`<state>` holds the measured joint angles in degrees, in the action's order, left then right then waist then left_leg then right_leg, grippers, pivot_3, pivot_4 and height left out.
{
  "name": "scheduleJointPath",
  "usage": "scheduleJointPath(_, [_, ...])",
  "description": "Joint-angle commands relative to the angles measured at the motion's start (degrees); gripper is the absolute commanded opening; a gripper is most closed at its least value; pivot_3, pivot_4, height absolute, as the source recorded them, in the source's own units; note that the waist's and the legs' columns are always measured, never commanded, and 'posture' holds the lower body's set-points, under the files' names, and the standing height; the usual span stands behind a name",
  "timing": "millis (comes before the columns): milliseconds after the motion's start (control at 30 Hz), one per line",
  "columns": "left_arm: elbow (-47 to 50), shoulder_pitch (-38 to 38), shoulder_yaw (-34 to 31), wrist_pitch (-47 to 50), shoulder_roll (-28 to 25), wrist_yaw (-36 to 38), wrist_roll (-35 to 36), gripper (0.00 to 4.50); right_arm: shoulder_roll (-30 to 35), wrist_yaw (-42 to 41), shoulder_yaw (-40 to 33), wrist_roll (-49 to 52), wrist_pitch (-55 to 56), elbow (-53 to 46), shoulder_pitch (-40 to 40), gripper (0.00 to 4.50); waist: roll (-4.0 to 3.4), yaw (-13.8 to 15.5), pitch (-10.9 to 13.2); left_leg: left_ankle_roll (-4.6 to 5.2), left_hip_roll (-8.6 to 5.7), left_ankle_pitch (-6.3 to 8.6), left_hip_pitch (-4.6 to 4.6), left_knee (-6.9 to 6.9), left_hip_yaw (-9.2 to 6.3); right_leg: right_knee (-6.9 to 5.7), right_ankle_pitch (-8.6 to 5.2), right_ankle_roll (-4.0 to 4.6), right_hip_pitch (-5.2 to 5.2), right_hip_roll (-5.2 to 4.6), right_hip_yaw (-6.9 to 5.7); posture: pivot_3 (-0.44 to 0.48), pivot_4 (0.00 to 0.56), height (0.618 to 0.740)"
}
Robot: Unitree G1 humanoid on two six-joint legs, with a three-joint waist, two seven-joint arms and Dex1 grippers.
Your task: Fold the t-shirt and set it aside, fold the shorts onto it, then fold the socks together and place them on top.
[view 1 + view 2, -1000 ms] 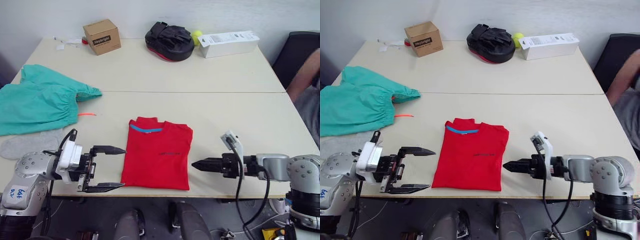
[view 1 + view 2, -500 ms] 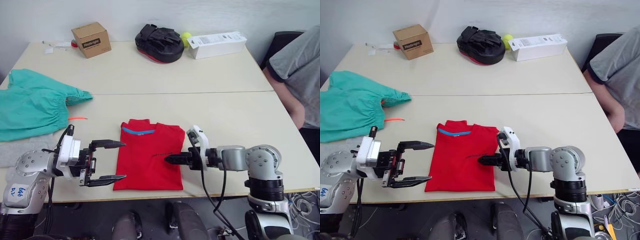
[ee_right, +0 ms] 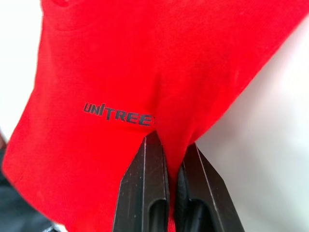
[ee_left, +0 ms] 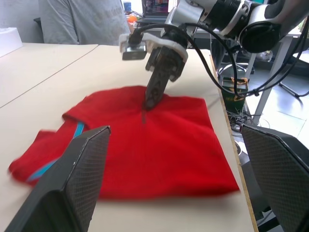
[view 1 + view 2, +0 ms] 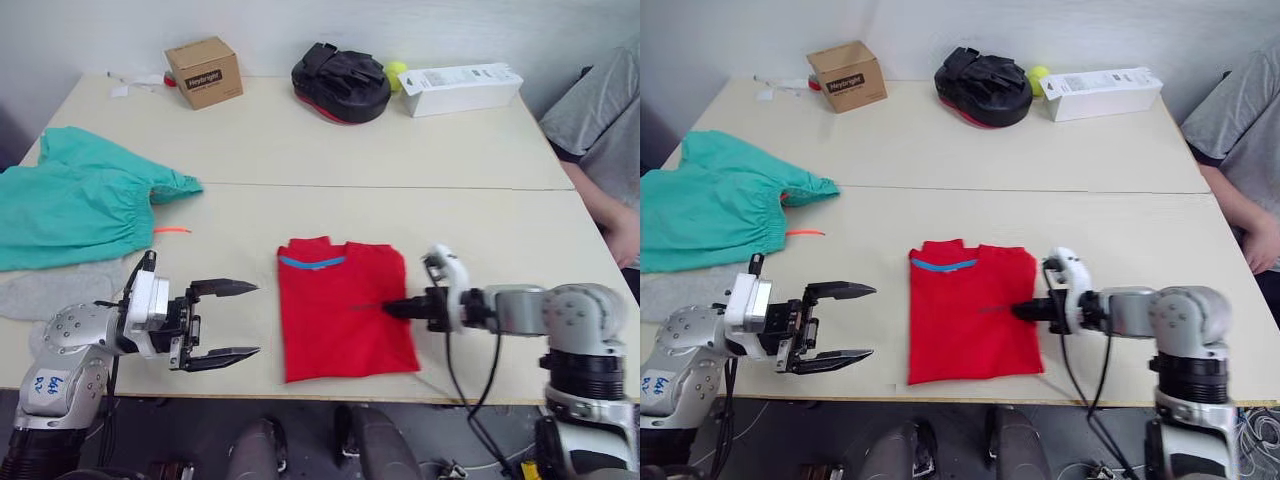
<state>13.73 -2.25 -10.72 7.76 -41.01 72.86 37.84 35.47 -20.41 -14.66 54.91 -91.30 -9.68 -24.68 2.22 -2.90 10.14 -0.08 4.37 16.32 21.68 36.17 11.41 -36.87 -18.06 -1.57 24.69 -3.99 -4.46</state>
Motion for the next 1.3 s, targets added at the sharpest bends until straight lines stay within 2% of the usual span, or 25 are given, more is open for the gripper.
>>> scheduleJointPath(33, [0.61, -1.21, 0.08, -0.86, 0.81, -0.55, -0.28, 4.50, 8.87, -4.93, -3.77, -3.22, 5.09, 1.65, 2.09, 0.02, -0.04, 0.09, 0.03, 0.03, -0.01, 0.03, 0.01, 0.00, 0.01, 0.03, -0.02, -0.06, 0.00, 0.00, 0.00, 0.000, 0.150, 0.740])
scheduleJointPath(167, [-0.07, -1.96, 0.47, -1.38, 1.47, -0.79, -0.91, 4.50, 17.07, -11.32, -3.78, -6.09, 10.63, 6.14, 3.30, 0.02, -0.05, -0.06, 0.04, 0.05, -0.03, 0.07, 0.01, 0.02, 0.05, 0.06, -0.05, -0.14, 0.00, 0.01, 0.01, 0.000, 0.150, 0.740])
scheduleJointPath(233, [-0.44, -2.67, 0.88, -1.00, 1.73, -0.81, -0.97, 4.50, 23.19, -18.25, 0.10, -11.41, 19.38, 10.82, 4.13, 0.02, -0.11, -0.17, 0.07, 0.04, -0.01, 0.06, -0.01, 0.01, 0.08, 0.04, -0.06, -0.16, 0.00, 0.03, 0.02, 0.000, 0.150, 0.740])
scheduleJointPath(333, [-0.97, -3.75, 1.39, -0.63, 1.86, -0.53, -1.15, 4.50, 27.35, -24.10, 7.58, -20.48, 30.77, 20.01, 1.84, 0.02, -0.17, -0.16, 0.12, 0.02, 0.00, 0.06, -0.05, 0.02, 0.10, 0.04, -0.07, -0.20, -0.03, 0.09, 0.03, 0.000, 0.150, 0.740])
scheduleJointPath(400, [-1.10, -4.05, 1.52, -0.51, 1.82, -0.26, -1.11, 4.50, 28.32, -25.83, 12.01, -26.04, 36.10, 25.22, -0.42, 0.02, -0.17, -0.27, 0.12, -0.01, 0.01, 0.04, -0.11, 0.04, 0.12, 0.03, -0.05, -0.22, -0.06, 0.12, 0.06, 0.000, 0.150, 0.740])
scheduleJointPath(500, [-1.30, -4.11, 1.32, -0.63, 1.49, -0.05, -1.27, 4.50, 28.03, -28.68, 14.84, -30.09, 39.50, 31.05, -4.58, 0.02, -0.39, -0.42, 0.26, -0.05, 0.02, 0.01, -0.15, 0.04, 0.20, -0.01, -0.04, -0.24, -0.05, 0.13, 0.15, 0.000, 0.150, 0.740])
scheduleJointPath(600, [-1.22, -4.01, 0.58, -0.55, 0.96, -0.25, -1.34, 4.50, 27.25, -30.56, 15.65, -31.70, 39.60, 35.14, -6.83, 0.02, -0.49, -0.36, 0.32, -0.10, 0.03, -0.02, -0.17, 0.07, 0.24, -0.06, -0.04, -0.23, -0.02, 0.13, 0.20, 0.000, 0.150, 0.740])
scheduleJointPath(700, [-1.50, -3.90, 0.19, -0.71, 0.78, -0.27, -1.40, 4.50, 26.20, -31.63, 14.20, -30.68, 36.55, 35.02, -7.06, 0.02, -0.49, -0.25, 0.32, -0.16, 0.09, -0.04, -0.17, 0.08, 0.21, -0.06, -0.06, -0.20, -0.02, 0.18, 0.20, 0.000, 0.150, 0.740])
scheduleJointPath(800, [-2.01, -3.75, -0.04, -0.81, 0.58, -0.01, -1.33, 4.50, 26.79, -33.23, 12.65, -29.52, 34.47, 32.99, -6.51, 0.76, -0.50, -0.25, 0.33, -0.17, 0.10, -0.03, -0.16, 0.09, 0.20, -0.05, -0.06, -0.20, -0.03, 0.19, 0.20, 0.000, 0.150, 0.740])
scheduleJointPath(900, [-2.95, -2.89, -1.10, -1.01, 0.20, -0.18, -1.45, 4.50, 30.06, -34.45, 10.36, -30.02, 35.18, 31.07, -4.38, 1.80, -0.58, -0.23, 0.37, -0.17, 0.10, -0.03, -0.16, 0.10, 0.21, -0.05, -0.06, -0.20, -0.03, 0.19, 0.20, 0.000, 0.150, 0.740])
scheduleJointPath(1000, [-5.08, -0.74, -4.81, -2.18, -0.17, -1.41, -2.04, 4.50, 33.73, -40.85, 3.29, -29.05, 45.24, 26.43, 1.33, 2.88, -0.79, -0.13, 0.50, -0.19, 0.10, -0.01, -0.14, 0.08, 0.20, -0.05, -0.09, -0.16, 0.00, 0.19, 0.20, 0.000, 0.150, 0.740])
scheduleJointPath(1067, [-6.59, 1.32, -7.78, -3.18, -0.49, -1.79, -2.01, 4.50, 32.33, -45.99, -3.79, -25.93, 52.29, 22.36, 5.06, 3.61, -0.82, -0.24, 0.51, -0.20, 0.10, -0.01, -0.15, 0.04, 0.21, -0.04, -0.13, -0.17, 0.01, 0.22, 0.18, 0.000, 0.150, 0.740])
scheduleJointPath(1133, [-8.20, 3.64, -10.95, -4.55, -0.76, -2.57, -2.63, 4.50, 29.58, -48.14, -7.56, -24.37, 57.72, 18.97, 7.43, 4.34, -0.77, -0.48, 0.54, -0.25, 0.21, 0.03, -0.20, 0.07, 0.20, -0.04, -0.13, -0.17, -0.02, 0.41, 0.23, 0.000, 0.150, 0.740])
scheduleJointPath(1300, [-11.51, 9.66, -19.53, -7.44, 0.16, -7.30, -3.71, 4.50, 17.83, -52.97, -9.54, -22.20, 74.45, 12.29, 11.39, 4.45, -0.34, -0.49, 0.55, -0.38, 0.38, 0.06, -0.41, 0.02, 0.14, -0.06, -0.12, -0.15, -0.16, 0.56, 0.24, 0.000, 0.150, 0.740])
